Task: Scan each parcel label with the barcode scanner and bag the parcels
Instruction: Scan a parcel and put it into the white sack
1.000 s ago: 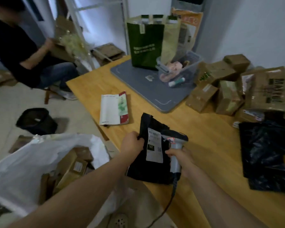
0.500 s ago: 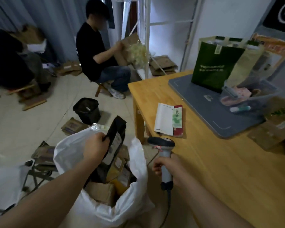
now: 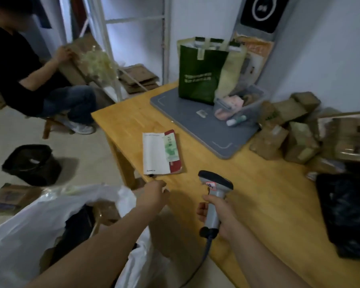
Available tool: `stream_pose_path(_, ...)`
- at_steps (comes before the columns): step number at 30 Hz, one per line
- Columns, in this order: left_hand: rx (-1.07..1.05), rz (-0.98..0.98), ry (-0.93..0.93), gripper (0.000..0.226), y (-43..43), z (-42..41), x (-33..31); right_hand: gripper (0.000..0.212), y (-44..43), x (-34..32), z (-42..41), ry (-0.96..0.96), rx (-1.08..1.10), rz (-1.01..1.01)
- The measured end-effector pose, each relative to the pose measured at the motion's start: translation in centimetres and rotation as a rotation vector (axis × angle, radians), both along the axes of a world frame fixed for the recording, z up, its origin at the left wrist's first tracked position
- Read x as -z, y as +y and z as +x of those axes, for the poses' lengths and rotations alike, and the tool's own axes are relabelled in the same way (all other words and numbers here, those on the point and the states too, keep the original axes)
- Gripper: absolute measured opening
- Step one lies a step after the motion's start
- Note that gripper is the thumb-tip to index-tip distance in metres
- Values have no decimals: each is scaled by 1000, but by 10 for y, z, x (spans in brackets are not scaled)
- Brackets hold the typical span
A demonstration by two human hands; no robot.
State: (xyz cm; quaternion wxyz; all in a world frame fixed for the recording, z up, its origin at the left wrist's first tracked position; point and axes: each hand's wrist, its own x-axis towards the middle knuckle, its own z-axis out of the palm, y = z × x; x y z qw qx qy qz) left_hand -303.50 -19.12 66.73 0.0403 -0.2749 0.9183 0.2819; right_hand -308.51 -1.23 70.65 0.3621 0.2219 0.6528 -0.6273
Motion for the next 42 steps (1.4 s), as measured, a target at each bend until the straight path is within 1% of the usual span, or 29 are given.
stream_pose_path(1,46,8,0,35,12,-14,-2,20,12,-1,-3,13,44,2)
stream_pose_path(4,274,0,3,37,64,-59,-4,11,62,-3,-14,82,236,36)
stream_pose_path(7,534,-21,7,38,143,-101,-6,11,133,-3,-25,159,457,75)
stream_pose_path(10,767,-24,18,39,217,-124,-11,10,191,0,-23,178,599,90)
stream_pose_path(12,898,-13,9,38,268,-139,-8,5,231,3,-21,174,670,109)
stream_pose_path(15,1029,-26,12,35,341,-158,-7,5,284,5,-18,143,755,112)
stream_pose_path(17,1007,36,64,41,385,-166,-13,10,315,6,-12,138,790,98)
stream_pose_path(19,883,132,166,47,423,-172,-24,8,339,4,-3,170,792,79)
stream_pose_path(21,761,248,298,50,455,-179,-42,11,357,-1,6,223,794,15)
stream_pose_path(22,723,325,327,52,469,-183,-52,12,363,-3,10,245,798,-17)
stream_pose_path(23,705,408,315,57,481,-190,-61,13,369,-5,13,262,803,-40)
stream_pose_path(24,724,474,261,65,492,-197,-67,14,375,-6,15,276,812,-57)
stream_pose_path(25,782,502,183,78,501,-205,-70,14,380,-6,18,285,821,-70)
stream_pose_path(27,898,478,19,115,511,-218,-70,15,388,-7,21,292,841,-97)
stream_pose_path(28,918,475,-41,130,512,-223,-70,14,392,-7,22,294,848,-103)
stream_pose_path(29,911,484,-84,137,512,-226,-69,13,395,-7,23,294,853,-105)
stream_pose_path(30,898,480,-106,137,512,-228,-66,13,397,-7,24,293,861,-106)
stream_pose_path(33,898,426,-109,128,507,-226,-61,13,401,-8,26,290,893,-115)
stream_pose_path(35,826,513,-98,120,498,-221,-60,14,399,-9,27,302,927,-122)
stream_pose_path(37,696,610,-72,107,480,-212,-61,13,393,-12,26,330,945,-140)
stream_pose_path(40,520,726,-43,91,437,-200,-63,2,372,-25,15,350,893,-190)
stream_pose_path(42,462,747,-21,84,401,-194,-62,17,352,-34,4,323,817,-242)
